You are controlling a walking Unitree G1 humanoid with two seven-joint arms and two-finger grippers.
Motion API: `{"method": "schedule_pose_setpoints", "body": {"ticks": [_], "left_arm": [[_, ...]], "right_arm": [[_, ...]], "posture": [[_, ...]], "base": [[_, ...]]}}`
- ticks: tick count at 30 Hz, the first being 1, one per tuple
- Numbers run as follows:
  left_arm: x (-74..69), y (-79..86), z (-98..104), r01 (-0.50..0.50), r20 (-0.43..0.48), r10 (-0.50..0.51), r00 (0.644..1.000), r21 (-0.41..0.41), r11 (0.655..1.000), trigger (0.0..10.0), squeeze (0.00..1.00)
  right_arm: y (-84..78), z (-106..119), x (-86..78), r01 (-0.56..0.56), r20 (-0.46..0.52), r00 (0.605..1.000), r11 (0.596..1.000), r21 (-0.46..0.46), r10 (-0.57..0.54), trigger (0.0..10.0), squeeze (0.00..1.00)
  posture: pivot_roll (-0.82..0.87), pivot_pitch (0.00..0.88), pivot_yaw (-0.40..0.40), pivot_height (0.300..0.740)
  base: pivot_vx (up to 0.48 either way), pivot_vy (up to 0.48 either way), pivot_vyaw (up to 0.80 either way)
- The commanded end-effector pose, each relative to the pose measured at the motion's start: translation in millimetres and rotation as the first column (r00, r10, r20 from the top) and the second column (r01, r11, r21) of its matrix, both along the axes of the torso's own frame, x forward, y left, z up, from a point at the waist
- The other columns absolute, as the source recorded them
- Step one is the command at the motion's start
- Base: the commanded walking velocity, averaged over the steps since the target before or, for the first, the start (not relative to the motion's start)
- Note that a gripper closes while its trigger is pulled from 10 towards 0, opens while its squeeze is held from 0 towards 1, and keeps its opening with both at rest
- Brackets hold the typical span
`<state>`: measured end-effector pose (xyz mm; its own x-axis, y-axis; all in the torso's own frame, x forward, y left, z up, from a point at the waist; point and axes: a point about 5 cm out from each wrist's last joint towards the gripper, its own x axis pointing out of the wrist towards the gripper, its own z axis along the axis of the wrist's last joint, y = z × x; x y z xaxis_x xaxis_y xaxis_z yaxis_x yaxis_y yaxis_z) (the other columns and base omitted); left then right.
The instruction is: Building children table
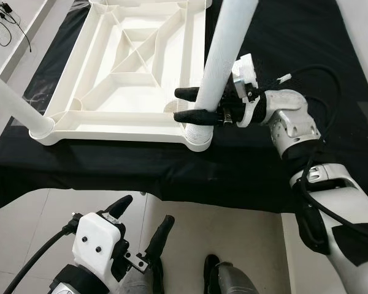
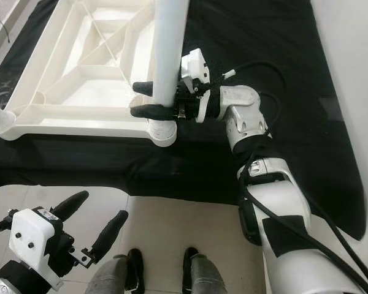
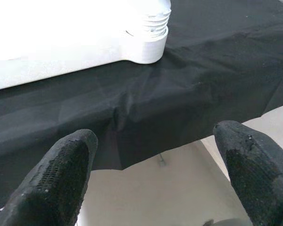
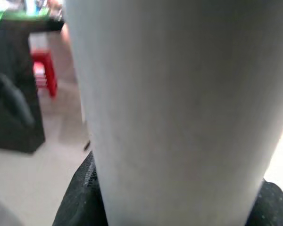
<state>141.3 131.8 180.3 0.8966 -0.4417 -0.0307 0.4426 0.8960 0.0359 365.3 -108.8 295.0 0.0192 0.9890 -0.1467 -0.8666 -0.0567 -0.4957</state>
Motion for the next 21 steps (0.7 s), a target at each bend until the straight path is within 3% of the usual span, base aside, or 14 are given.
{"method": "schedule_pose_setpoints", "body": {"ticks": [1,11,21], "left_arm": [[-3.3,-0.1,-0.9,0.017,-0.022,-0.017,1.000,0.009,1.000,10.0,0.00],[-1.4,-0.7,-0.5,0.017,-0.019,-0.017,1.000,0.007,1.000,10.0,0.00],[-1.4,-0.9,0.2,0.015,-0.018,-0.015,1.000,0.006,1.000,10.0,0.00]], "right_arm": [[-1.5,-44.6,-1.4,-0.030,-0.129,0.992,0.981,-0.191,0.005,10.0,0.00],[4.8,-40.8,-1.3,-0.070,-0.111,0.993,0.955,-0.289,0.039,10.0,0.00],[14.8,-48.7,5.4,-0.004,-0.282,0.957,0.976,-0.217,-0.059,10.0,0.00]], "posture": [[0.11,0.405,0.039,0.740],[0.11,0.409,0.031,0.740],[0.10,0.418,0.025,0.740]], "base": [[0.000,0.000,0.00],[0.000,0.000,0.00],[0.000,0.000,0.00]]}}
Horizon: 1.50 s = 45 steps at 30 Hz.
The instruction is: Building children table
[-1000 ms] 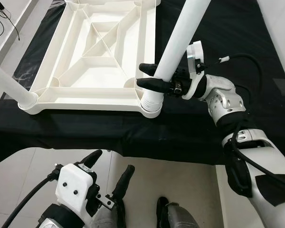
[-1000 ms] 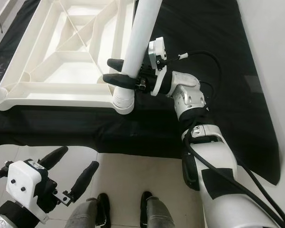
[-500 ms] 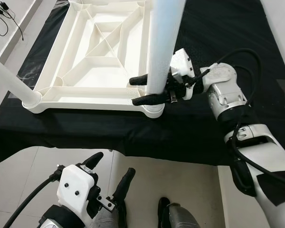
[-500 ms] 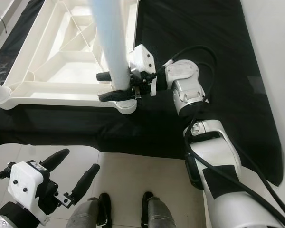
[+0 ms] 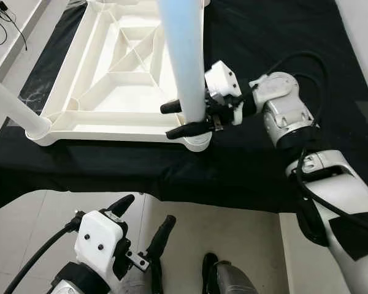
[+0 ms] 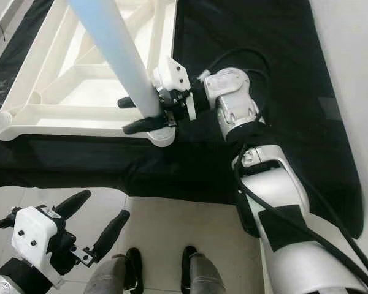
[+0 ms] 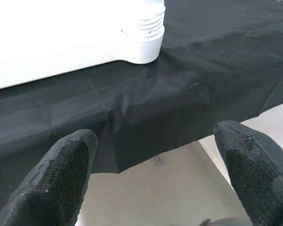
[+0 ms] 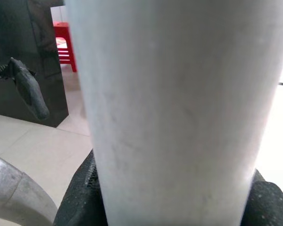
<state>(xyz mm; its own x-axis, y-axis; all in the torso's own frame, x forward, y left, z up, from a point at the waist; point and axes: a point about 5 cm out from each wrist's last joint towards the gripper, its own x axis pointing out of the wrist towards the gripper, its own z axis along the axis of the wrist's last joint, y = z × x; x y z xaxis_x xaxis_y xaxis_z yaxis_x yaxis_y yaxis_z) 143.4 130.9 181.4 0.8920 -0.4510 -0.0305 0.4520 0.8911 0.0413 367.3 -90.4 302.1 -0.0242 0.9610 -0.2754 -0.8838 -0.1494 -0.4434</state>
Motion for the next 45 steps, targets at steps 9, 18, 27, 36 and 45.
{"method": "schedule_pose_setpoints", "body": {"ticks": [9,18,27,36,45], "left_arm": [[-5.6,-0.5,0.3,0.009,-0.025,-0.009,1.000,0.000,1.000,10.0,0.00],[-7.7,-0.5,0.5,0.011,-0.032,-0.011,0.999,0.000,1.000,10.0,0.00],[-9.4,-1.9,-0.6,0.014,-0.039,-0.014,0.999,0.002,1.000,10.0,0.00],[-7.1,-2.5,0.6,0.000,-0.029,0.000,1.000,0.001,1.000,10.0,0.00],[3.0,-1.7,-4.3,0.000,-0.014,0.000,1.000,0.003,1.000,10.0,0.00]], "right_arm": [[0.5,-80.0,4.3,0.162,-0.381,0.912,0.987,-0.011,-0.154,10.0,0.00],[-5.8,-83.8,9.1,0.277,-0.417,0.877,0.960,0.033,-0.238,10.0,0.00],[-16.3,-94.2,17.4,0.581,-0.422,0.740,0.814,0.010,-0.524,10.0,0.00],[23.4,-141.3,-67.4,0.963,-0.537,0.263,0.253,0.094,-0.801,10.0,0.00],[55.5,-144.7,-42.1,0.958,-0.523,0.287,0.248,0.146,-0.802,10.0,0.00]], "posture": [[0.11,0.432,0.027,0.740],[0.11,0.438,0.029,0.740],[0.09,0.437,-0.011,0.740],[0.08,0.434,0.007,0.740],[0.08,0.379,-0.007,0.740]], "base": [[0.000,0.000,0.00],[0.000,0.000,0.00],[0.000,0.000,0.00],[0.000,0.000,0.00],[0.000,0.000,0.00]]}}
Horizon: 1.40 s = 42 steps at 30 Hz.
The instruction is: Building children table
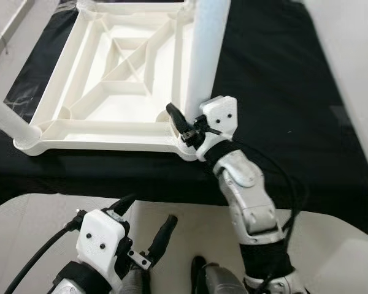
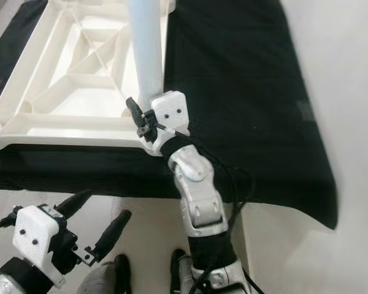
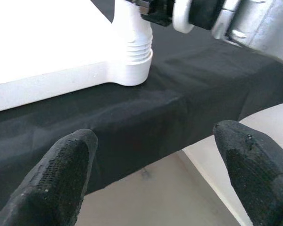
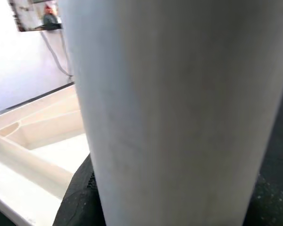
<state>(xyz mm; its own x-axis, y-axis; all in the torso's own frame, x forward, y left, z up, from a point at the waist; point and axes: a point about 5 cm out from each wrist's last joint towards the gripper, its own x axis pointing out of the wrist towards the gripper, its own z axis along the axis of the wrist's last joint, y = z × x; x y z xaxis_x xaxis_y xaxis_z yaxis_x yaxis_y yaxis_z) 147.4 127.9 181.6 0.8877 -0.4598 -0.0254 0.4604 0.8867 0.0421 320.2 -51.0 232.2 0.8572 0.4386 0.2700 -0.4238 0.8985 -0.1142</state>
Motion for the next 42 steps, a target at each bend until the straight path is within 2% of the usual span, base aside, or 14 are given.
{"method": "schedule_pose_setpoints", "body": {"ticks": [1,3,4,14,15,16,17,20,26,34,35,37,38,42], "left_arm": [[0.8,1.8,-5.5,-0.014,-0.014,0.014,1.000,0.008,1.000,10.0,0.00],[3.6,2.6,-6.7,-0.017,-0.010,0.017,1.000,0.013,1.000,10.0,0.00],[6.2,3.3,-7.8,-0.019,-0.005,0.019,1.000,0.017,1.000,10.0,0.00],[19.7,6.9,-11.2,-0.043,0.024,0.042,0.999,0.022,0.999,10.0,0.00],[24.2,8.1,-11.9,-0.054,0.040,0.053,0.998,0.023,0.998,10.0,0.00],[24.2,8.1,-11.9,-0.054,0.040,0.053,0.998,0.023,0.998,10.0,0.00],[29.0,9.4,-12.7,-0.064,0.056,0.063,0.996,0.027,0.998,10.0,0.00],[37.1,11.3,-14.2,-0.079,0.081,0.076,0.994,0.035,0.996,10.0,0.00],[49.5,12.5,-15.1,-0.082,0.122,0.075,0.990,0.057,0.995,10.0,0.00],[55.5,14.1,-15.7,-0.080,0.140,0.070,0.988,0.067,0.995,10.0,0.00],[56.8,15.8,-14.9,-0.083,0.148,0.072,0.986,0.069,0.994,10.0,0.00],[56.8,15.8,-14.9,-0.083,0.148,0.072,0.986,0.069,0.994,10.0,0.00],[58.3,18.3,-12.3,-0.091,0.171,0.078,0.982,0.069,0.993,10.0,0.00],[59.2,21.1,-9.2,-0.106,0.202,0.091,0.975,0.068,0.992,10.0,0.00]], "right_arm": [[19.7,-75.8,3.7,0.031,-0.392,0.920,1.000,0.004,-0.027,10.0,0.00],[24.0,-74.9,-0.9,0.023,-0.396,0.918,1.000,-0.003,-0.022,10.0,0.00],[29.5,-70.7,-5.2,-0.031,-0.392,0.919,0.999,0.021,0.037,10.0,1.00],[37.3,-28.9,3.6,-0.321,-0.205,0.915,0.936,0.147,0.346,10.0,1.00],[33.9,-13.4,12.1,-0.460,-0.119,0.875,0.883,0.099,0.469,10.0,0.77],[33.9,-13.4,12.1,-0.460,-0.119,0.875,0.883,0.099,0.469,10.0,0.77],[29.1,-3.5,20.1,-0.556,-0.081,0.828,0.831,0.004,0.554,10.0,0.00],[18.0,8.2,34.4,-0.631,-0.079,0.775,0.760,-0.154,0.628,10.0,0.00],[6.3,27.4,48.9,-0.716,-0.129,0.695,0.665,-0.210,0.708,10.0,0.00],[5.8,33.7,53.5,-0.728,-0.143,0.681,0.641,-0.243,0.719,10.0,0.00],[6.1,34.0,55.1,-0.729,-0.153,0.679,0.637,-0.249,0.718,8.6,0.00],[6.1,34.0,55.1,-0.729,-0.153,0.679,0.637,-0.249,0.718,8.6,0.00],[4.4,33.1,58.1,-0.735,-0.171,0.674,0.632,-0.245,0.719,0.0,0.00],[-2.5,24.6,63.5,-0.724,-0.215,0.690,0.647,-0.240,0.692,0.0,0.00]], "posture": [[0.08,0.369,-0.008,0.740],[0.08,0.352,-0.009,0.740],[0.08,0.338,-0.011,0.740],[0.08,0.272,-0.025,0.740],[0.08,0.246,-0.032,0.740],[0.08,0.246,-0.032,0.740],[0.08,0.225,-0.038,0.740],[0.09,0.191,-0.048,0.740],[0.09,0.140,-0.065,0.740],[0.09,0.108,-0.073,0.740],[0.10,0.097,-0.078,0.740],[0.10,0.097,-0.078,0.740],[0.10,0.084,-0.087,0.740],[0.10,0.070,-0.089,0.740]], "base": [[0.000,0.000,0.00],[0.000,0.000,0.00],[0.000,0.000,0.00],[0.000,0.000,0.00],[0.000,0.000,0.00],[0.000,0.000,0.00],[0.000,0.000,0.00],[0.000,0.000,0.00],[0.000,0.000,0.00],[0.000,0.000,0.00],[0.000,0.000,0.00],[0.000,0.000,0.00],[0.000,0.000,0.00],[0.000,0.000,0.00]]}}
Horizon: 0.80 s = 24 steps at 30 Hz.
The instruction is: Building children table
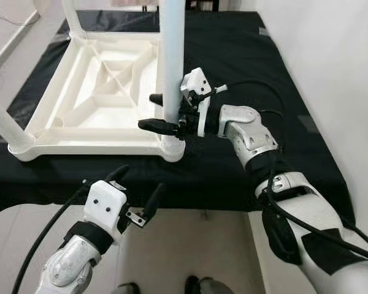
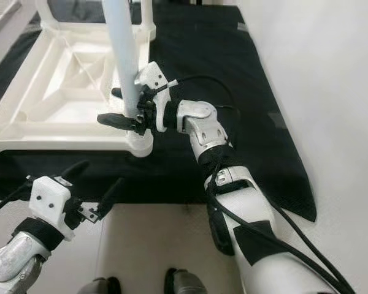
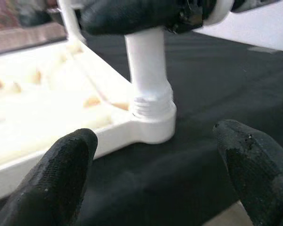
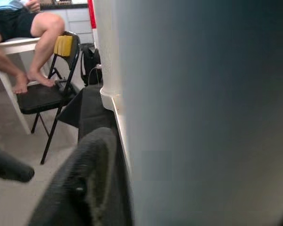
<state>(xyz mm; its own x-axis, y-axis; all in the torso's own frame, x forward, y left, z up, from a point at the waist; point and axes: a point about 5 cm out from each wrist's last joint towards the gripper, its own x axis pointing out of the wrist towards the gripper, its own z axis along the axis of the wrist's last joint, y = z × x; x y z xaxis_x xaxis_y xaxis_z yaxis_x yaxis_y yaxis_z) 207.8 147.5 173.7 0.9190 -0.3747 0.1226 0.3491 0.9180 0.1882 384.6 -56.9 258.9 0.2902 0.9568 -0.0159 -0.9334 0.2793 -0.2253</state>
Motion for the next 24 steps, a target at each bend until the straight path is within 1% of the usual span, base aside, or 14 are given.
{"method": "schedule_pose_setpoints", "body": {"ticks": [1,4,7,8,9,10,11,12,13,14,15,18,19,24], "left_arm": [[-2.1,1.6,-1.3,-0.005,0.010,0.005,1.000,0.005,1.000,10.0,0.00],[-5.6,1.5,-5.7,-0.009,0.005,0.009,1.000,0.003,1.000,10.0,0.00],[-6.2,1.7,-7.3,-0.011,0.002,0.011,1.000,0.002,1.000,10.0,0.00],[-11.4,0.7,-16.9,-0.012,-0.024,0.012,1.000,-0.015,1.000,10.0,0.00],[-13.4,0.1,-20.3,-0.012,-0.035,0.011,0.999,-0.022,1.000,10.0,0.00],[-14.6,-0.4,-22.3,-0.011,-0.042,0.010,0.999,-0.026,1.000,10.0,0.00],[-14.6,-0.4,-22.3,-0.011,-0.042,0.010,0.999,-0.026,1.000,10.0,0.00],[-16.5,-0.8,-23.7,-0.011,-0.045,0.010,0.999,-0.028,1.000,10.0,0.00],[-16.5,-0.8,-23.7,-0.011,-0.045,0.010,0.999,-0.028,1.000,10.0,0.00],[-18.4,-0.6,-24.1,-0.010,-0.044,0.009,0.999,-0.024,1.000,10.0,0.00],[-20.7,-0.1,-25.1,-0.008,-0.050,0.006,0.999,-0.042,0.999,10.0,0.00],[-21.8,-0.2,-26.4,-0.008,-0.056,0.005,0.998,-0.056,0.998,10.0,0.00],[-22.2,-0.2,-27.2,-0.009,-0.060,0.005,0.998,-0.065,0.998,10.0,0.00],[-17.7,0.5,-27.9,-0.015,-0.061,0.010,0.998,-0.088,0.996,10.0,0.00]], "right_arm": [[-1.3,-9.5,1.4,0.015,-0.005,1.000,0.999,-0.048,-0.015,0.0,0.00],[-15.2,-32.7,5.9,0.141,0.004,0.990,0.975,-0.171,-0.143,0.0,0.00],[-18.2,-37.5,6.6,0.165,-0.001,0.986,0.968,-0.189,-0.168,0.0,0.00],[-27.5,-68.9,8.1,0.382,-0.082,0.912,0.904,-0.193,-0.403,0.0,0.00],[-31.3,-80.5,7.8,0.480,-0.109,0.856,0.856,-0.193,-0.505,0.0,0.00],[-33.9,-87.4,7.3,0.539,-0.123,0.816,0.819,-0.196,-0.566,0.0,0.00],[-33.9,-87.4,7.3,0.539,-0.123,0.816,0.819,-0.196,-0.566,0.0,0.00],[-38.8,-93.1,5.7,0.703,-0.152,0.682,0.699,-0.132,-0.715,0.0,0.00],[-38.8,-93.1,5.7,0.703,-0.152,0.682,0.699,-0.132,-0.715,0.0,0.00],[-35.2,-96.4,-9.0,0.772,-0.185,0.616,0.633,-0.053,-0.766,0.0,0.00],[-31.6,-98.3,-24.1,0.805,-0.196,0.581,0.594,-0.007,-0.790,0.0,0.00],[-29.8,-97.8,-33.6,0.814,-0.174,0.575,0.581,0.020,-0.800,0.0,0.00],[-26.1,-97.0,-37.9,0.799,-0.147,0.598,0.601,0.029,-0.788,0.0,0.00],[-24.3,-104.5,-31.7,0.801,-0.152,0.592,0.598,0.008,-0.791,0.0,0.00]], "posture": [[0.10,0.068,-0.087,0.740],[0.09,0.067,-0.077,0.740],[0.09,0.067,-0.077,0.740],[0.08,0.072,-0.075,0.740],[0.08,0.072,-0.075,0.740],[0.08,0.072,-0.075,0.740],[0.08,0.072,-0.075,0.740],[0.08,0.078,-0.067,0.740],[0.08,0.078,-0.067,0.740],[0.08,0.094,-0.053,0.740],[0.06,0.086,-0.027,0.740],[0.05,0.084,-0.019,0.740],[0.05,0.083,-0.019,0.740],[0.05,0.082,-0.031,0.740]], "base": [[0.000,0.000,0.00],[0.000,0.000,0.00],[0.000,0.000,0.00],[0.000,0.000,0.00],[0.000,0.000,0.00],[0.000,0.000,0.00],[0.000,0.000,0.00],[0.000,0.000,0.00],[0.000,0.000,0.00],[0.000,0.000,0.00],[0.000,0.000,0.00],[0.000,0.000,0.00],[0.000,0.000,0.00],[0.000,0.000,0.00]]}}
